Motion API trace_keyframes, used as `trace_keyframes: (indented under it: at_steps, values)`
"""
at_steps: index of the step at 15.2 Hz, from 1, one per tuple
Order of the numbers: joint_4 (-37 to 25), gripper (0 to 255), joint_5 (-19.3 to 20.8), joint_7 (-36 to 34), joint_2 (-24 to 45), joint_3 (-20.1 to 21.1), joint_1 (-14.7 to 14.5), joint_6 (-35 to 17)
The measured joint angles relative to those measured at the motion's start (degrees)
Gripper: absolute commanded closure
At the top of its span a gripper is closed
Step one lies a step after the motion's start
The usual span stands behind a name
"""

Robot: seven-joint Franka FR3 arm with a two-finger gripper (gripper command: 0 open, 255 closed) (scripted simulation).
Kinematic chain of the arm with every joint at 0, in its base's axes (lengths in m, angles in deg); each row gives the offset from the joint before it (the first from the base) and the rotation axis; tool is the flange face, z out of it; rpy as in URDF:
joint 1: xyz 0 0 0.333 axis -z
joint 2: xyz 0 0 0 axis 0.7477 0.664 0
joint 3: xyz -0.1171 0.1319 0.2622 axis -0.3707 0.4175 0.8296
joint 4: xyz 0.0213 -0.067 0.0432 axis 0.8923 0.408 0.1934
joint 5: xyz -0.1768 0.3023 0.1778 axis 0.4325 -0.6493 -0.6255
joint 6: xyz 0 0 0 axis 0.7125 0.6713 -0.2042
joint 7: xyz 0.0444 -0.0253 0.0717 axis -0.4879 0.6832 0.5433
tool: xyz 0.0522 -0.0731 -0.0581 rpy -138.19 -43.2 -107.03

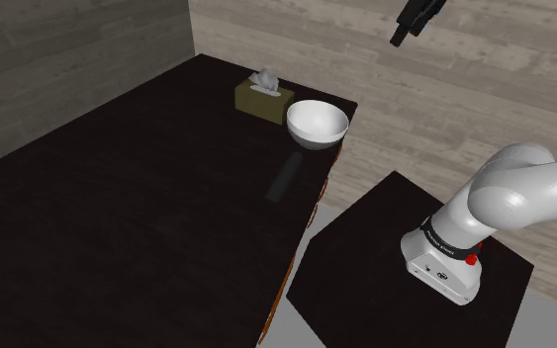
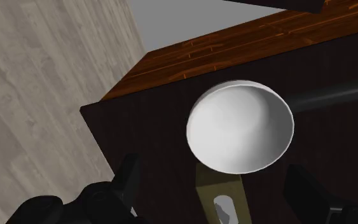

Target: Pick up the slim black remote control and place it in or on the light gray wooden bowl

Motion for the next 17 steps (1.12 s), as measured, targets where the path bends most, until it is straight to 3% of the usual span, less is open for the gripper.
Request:
trace_keyframes:
  at_steps: [2, 8, 17]
  values:
    - [0.8, 0, -0.4, -1.2, -0.2, 0.5, 0.2, -0.3]
    - [7.9, 0, -5.7, -15.7, -0.4, 6.3, 2.3, -3.3]
    - [14.5, 0, -16.9, -40.2, 4.6, 17.4, 3.9, -10.4]
